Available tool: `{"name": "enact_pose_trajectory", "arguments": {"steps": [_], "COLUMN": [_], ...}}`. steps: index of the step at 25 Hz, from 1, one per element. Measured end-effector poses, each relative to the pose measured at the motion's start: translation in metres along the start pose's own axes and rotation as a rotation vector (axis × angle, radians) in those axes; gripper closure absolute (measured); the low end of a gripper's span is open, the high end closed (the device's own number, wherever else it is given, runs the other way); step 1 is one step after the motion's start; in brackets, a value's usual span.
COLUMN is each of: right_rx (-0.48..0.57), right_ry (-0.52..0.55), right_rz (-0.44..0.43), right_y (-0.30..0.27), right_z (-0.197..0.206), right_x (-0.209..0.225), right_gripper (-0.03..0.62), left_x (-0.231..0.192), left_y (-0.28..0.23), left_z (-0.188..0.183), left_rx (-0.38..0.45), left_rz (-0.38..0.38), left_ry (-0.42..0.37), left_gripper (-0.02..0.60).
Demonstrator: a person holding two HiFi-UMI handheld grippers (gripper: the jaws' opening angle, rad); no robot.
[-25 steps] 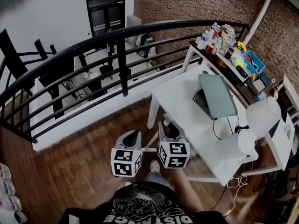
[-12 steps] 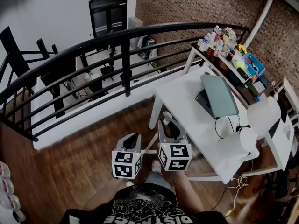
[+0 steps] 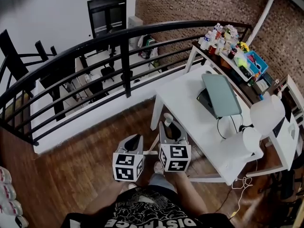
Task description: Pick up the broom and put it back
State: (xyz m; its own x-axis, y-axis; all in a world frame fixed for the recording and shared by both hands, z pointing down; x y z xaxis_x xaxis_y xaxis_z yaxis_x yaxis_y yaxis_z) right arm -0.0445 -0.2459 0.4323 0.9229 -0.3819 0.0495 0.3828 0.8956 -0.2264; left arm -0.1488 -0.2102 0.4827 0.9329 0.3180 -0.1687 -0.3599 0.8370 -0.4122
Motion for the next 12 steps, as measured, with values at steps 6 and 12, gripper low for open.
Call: {"name": "enact_pose_trajectory", "arguments": {"steps": [6, 12], "right_rx": [-0.025, -0.058], "right_ry": [-0.013, -0.049], "right_rz": [0.013, 0.046], "right_y": [-0.008, -0.015], "right_z": [0.018, 0.042], "right_x": [0.015, 0.037], "right_gripper": [0.495, 0.494], "left_x": [0.012, 0.023], "left_y": [-0.013, -0.031], "left_z": [-0.009, -0.016], "left_rx": [0.002, -0.007], "left_rz": [0.011, 0.024], "left_ry": [-0.021, -0.046], "left_gripper": [0.558, 0.558]}}
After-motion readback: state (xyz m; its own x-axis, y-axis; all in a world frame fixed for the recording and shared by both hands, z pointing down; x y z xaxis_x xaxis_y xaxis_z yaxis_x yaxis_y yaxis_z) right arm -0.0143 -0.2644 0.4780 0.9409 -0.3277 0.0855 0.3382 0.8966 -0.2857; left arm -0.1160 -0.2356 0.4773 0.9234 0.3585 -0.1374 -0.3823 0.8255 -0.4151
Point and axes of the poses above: the fingertips, and each gripper's own axes: y backward along the fingers, x to its right, z out of its underside, the point moved 1 cm from there along y, backward along the fingers, and after that the axes turned 7 degrees about -z, right-handed, at the moved point
